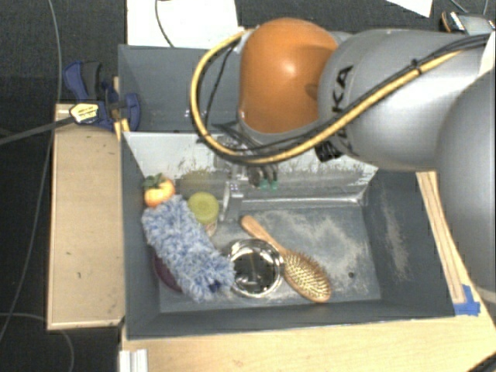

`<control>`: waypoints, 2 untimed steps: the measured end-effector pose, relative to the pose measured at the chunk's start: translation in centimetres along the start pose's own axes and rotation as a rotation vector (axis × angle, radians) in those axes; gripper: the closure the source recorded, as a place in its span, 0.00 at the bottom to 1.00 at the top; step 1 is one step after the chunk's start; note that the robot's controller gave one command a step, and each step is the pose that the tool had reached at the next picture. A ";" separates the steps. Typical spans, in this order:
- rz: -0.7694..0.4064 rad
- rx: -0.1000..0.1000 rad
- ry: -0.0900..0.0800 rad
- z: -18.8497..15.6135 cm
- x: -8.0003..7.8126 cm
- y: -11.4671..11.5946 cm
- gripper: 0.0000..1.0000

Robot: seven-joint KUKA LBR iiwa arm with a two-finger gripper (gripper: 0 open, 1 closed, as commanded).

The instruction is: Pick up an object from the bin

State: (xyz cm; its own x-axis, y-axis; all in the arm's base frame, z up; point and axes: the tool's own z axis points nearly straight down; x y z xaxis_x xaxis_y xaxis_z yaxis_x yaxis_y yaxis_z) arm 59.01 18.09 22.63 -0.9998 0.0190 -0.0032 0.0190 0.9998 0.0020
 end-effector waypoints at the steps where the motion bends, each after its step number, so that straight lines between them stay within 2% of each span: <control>1: -0.001 0.000 0.000 0.0 0.0 0.0 0.00; 2: -0.143 0.000 0.003 6.7 3.1 0.7 0.00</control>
Offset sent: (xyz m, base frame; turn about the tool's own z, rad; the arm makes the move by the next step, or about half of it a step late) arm -0.0297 0.0084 -0.0647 -0.1434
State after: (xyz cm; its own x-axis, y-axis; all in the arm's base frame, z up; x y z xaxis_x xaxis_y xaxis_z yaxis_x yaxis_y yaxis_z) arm 55.96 18.90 15.93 -0.9923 -0.1235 0.0000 -0.1235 0.9923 0.0014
